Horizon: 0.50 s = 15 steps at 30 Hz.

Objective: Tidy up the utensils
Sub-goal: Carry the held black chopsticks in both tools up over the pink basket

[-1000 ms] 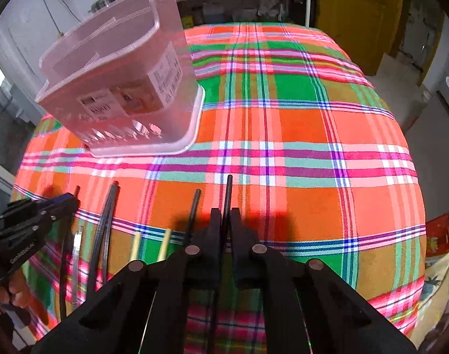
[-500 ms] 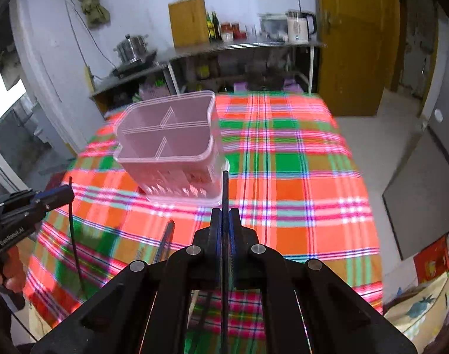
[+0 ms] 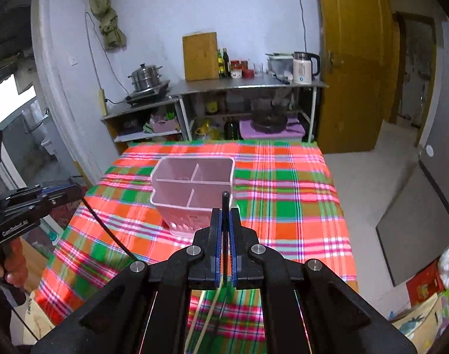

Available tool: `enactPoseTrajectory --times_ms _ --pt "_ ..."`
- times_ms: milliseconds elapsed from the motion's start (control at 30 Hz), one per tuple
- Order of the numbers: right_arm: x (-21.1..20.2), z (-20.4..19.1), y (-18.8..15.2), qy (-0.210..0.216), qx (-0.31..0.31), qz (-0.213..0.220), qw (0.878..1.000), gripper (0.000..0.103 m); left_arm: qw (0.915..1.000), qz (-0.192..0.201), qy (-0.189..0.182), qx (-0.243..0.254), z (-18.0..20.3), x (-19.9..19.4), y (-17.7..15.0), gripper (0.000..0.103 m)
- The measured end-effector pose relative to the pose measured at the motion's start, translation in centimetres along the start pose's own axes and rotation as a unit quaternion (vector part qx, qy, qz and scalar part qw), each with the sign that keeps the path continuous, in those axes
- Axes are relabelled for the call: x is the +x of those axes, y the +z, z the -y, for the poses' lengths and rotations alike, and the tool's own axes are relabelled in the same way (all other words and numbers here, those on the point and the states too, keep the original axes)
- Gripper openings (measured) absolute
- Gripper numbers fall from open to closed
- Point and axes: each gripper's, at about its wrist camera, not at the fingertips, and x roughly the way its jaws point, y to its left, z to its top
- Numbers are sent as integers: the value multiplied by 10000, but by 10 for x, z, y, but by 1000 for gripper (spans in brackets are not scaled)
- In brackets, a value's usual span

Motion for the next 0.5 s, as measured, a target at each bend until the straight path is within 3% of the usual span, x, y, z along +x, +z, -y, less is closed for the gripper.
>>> enactPoseTrajectory --times_ms 233,500 --pt "-3 -12 30 199 6 243 9995 4 9997 72 -171 -142 -4 -1 36 4" --pt "-3 -25 72 454 86 689 9966 4 9979 570 -202 -246 -9 -13 91 4"
